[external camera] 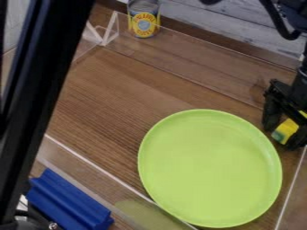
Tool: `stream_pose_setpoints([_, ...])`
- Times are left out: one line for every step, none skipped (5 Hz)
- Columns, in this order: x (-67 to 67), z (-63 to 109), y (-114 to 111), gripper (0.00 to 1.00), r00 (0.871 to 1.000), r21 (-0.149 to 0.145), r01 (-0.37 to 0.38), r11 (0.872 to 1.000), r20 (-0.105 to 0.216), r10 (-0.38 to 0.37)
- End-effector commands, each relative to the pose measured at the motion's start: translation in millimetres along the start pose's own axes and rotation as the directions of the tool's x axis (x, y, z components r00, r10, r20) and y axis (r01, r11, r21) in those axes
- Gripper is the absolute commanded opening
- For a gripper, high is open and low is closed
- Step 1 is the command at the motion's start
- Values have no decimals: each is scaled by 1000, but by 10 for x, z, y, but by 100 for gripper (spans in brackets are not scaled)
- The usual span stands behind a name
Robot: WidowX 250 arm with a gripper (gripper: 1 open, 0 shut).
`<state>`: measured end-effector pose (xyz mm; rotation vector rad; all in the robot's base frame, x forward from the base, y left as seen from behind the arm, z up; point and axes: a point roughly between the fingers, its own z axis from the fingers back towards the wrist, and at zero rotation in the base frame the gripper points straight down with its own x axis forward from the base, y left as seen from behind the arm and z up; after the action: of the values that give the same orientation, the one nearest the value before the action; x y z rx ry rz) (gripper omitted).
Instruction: Put the banana in the green plate
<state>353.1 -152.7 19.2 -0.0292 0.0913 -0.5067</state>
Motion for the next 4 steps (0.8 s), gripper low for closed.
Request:
stream_pose_setpoints([24,45,-5,100,1000,-5,9,1000,13,-9])
stream_pose_setpoints([21,45,-4,100,1000,-6,8,1000,7,-8])
stream_pose_setpoints([16,43,-4,100,1000,-7,7,1000,0,-7])
stream_pose_setpoints([12,45,-7,100,1000,-8,6,1000,-6,-6])
